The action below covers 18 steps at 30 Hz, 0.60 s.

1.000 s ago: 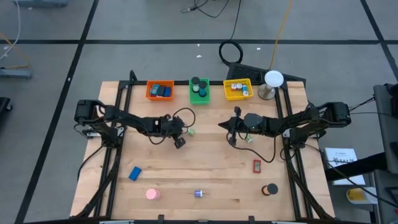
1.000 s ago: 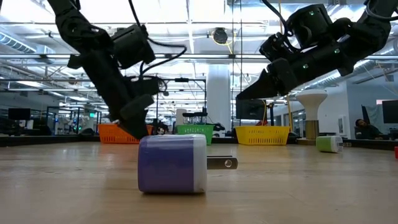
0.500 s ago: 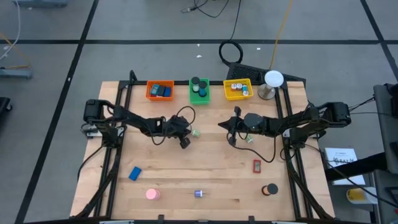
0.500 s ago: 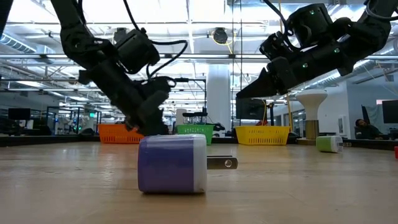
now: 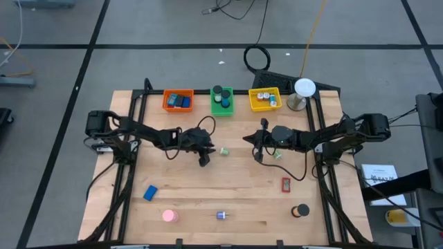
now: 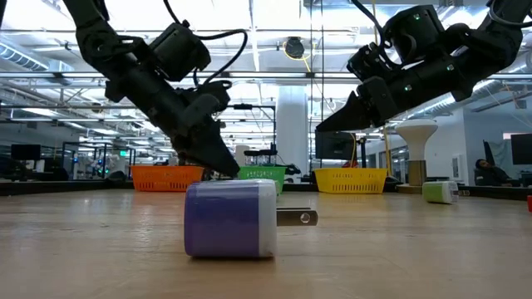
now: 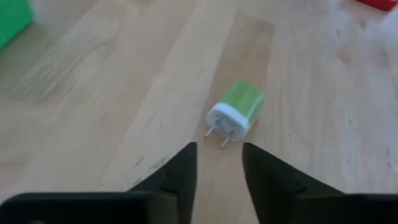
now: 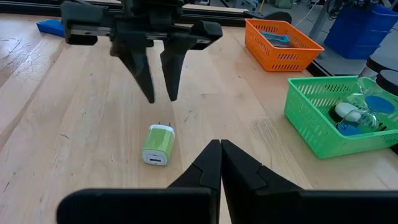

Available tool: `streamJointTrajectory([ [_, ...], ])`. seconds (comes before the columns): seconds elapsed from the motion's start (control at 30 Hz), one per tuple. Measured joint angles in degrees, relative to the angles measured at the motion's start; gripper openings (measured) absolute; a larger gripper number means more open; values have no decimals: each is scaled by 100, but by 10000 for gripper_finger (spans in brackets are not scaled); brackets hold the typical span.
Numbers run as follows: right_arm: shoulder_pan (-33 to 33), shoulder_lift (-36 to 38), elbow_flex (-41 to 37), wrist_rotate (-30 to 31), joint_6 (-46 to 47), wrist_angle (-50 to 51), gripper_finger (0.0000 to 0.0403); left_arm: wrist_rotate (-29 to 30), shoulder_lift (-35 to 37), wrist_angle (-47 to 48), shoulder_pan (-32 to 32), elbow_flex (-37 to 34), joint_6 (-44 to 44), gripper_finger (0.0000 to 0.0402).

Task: Pick & Place Office items
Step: Put the top green charger adapter into the yellow bin

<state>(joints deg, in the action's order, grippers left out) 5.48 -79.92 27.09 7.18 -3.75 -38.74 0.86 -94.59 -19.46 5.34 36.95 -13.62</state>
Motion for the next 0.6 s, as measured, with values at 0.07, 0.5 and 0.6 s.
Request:
streamJointTrajectory([
  [0.07, 0, 0, 0, 0, -2, -2, 4, -49, -100, -165, 0, 0, 207, 155],
  [0.5, 0, 0, 0, 0, -11, -20, 4, -260, -882, -1182, 31, 0, 1494, 221],
  [0.6, 0, 0, 0, 0, -12, -22, 4, -225, -1013, -1365, 45, 0, 1635, 206],
])
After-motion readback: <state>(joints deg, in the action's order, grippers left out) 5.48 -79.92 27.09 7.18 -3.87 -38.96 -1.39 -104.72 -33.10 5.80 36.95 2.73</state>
